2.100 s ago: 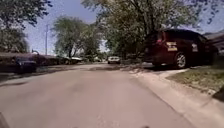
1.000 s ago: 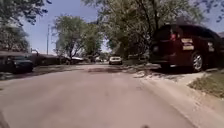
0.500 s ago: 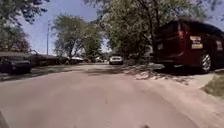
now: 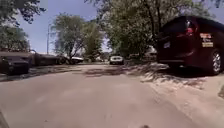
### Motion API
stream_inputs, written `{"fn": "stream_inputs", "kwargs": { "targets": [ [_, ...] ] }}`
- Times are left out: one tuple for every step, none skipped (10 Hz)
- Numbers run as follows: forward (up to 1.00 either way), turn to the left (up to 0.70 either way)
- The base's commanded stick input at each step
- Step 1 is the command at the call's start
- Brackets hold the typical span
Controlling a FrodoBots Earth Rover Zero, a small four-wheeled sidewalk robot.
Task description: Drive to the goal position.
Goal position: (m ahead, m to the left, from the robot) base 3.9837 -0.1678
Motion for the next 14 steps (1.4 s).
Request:
{"fn": "stream_inputs", "kwargs": {
  "targets": [
    [0.7,0.0],
    [0.7,0.0],
    [0.7,0.0],
    [0.7,0.0],
    [0.7,0.0],
    [0.7,0.0],
    [0.7,0.0],
    [0.7,0.0],
    [0.7,0.0],
    [0.7,0.0],
    [0.7,0.0],
    [0.7,0.0],
    [0.7,0.0],
    [0.7,0.0]
  ]
}}
